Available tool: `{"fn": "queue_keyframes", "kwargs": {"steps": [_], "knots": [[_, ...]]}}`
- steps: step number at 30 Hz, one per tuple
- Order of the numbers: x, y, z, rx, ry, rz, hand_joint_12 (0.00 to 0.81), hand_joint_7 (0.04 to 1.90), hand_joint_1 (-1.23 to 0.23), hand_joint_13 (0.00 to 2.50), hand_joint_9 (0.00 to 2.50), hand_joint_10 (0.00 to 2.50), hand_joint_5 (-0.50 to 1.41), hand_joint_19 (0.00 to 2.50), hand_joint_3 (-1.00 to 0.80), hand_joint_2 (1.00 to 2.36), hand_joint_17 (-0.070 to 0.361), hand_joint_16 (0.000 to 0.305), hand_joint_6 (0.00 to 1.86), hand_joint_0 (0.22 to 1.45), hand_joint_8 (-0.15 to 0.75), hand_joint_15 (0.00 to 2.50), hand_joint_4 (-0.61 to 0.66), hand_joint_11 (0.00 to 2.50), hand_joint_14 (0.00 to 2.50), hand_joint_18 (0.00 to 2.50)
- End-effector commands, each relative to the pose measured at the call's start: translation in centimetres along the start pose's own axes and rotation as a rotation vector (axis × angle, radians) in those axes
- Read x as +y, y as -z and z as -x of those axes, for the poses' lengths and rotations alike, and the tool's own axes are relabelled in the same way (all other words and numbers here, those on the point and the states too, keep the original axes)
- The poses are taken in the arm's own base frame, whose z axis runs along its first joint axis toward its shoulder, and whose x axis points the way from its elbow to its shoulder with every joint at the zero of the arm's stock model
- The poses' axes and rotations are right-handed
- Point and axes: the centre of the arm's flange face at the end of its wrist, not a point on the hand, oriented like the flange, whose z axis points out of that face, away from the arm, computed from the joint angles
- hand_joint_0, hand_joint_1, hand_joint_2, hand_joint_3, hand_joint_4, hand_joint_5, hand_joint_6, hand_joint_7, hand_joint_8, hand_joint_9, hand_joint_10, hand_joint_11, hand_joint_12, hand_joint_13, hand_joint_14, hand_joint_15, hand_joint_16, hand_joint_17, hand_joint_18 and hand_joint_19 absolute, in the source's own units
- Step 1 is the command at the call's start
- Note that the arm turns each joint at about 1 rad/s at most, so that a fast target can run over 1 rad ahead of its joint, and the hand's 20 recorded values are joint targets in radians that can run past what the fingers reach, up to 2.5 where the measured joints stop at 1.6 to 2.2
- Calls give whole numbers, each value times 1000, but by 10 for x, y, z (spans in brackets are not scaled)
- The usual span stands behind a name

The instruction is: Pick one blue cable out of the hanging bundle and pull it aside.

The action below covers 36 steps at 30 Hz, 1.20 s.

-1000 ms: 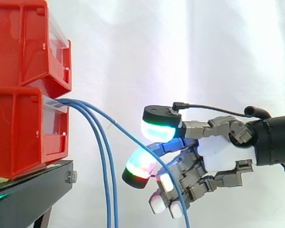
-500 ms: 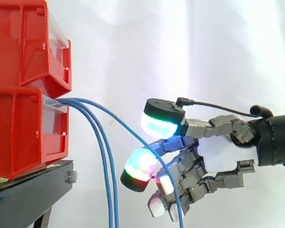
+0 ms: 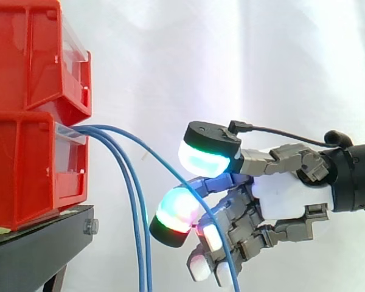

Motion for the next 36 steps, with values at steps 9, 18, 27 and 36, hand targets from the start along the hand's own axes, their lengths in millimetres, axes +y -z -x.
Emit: {"fn": "queue_keyframes", "kwargs": {"steps": [9,18,27,36], "knots": [[25,-6,-11,12,22,39,263,873,-618,881,1122,21,-107,614,-483,1001,103,46,880,517,235,511,83,659,20,812],[27,-6,-20,24,30,44,252,897,-698,877,1118,22,-107,616,-389,1009,97,43,898,560,213,515,63,664,22,801],[36,-4,-18,24,29,48,261,919,-787,900,1139,19,-95,589,-145,1019,102,45,940,592,236,505,22,665,21,844],[40,4,-16,32,34,10,280,874,-568,887,1137,20,-97,609,-500,1000,111,49,914,472,247,514,63,644,19,837]]}}
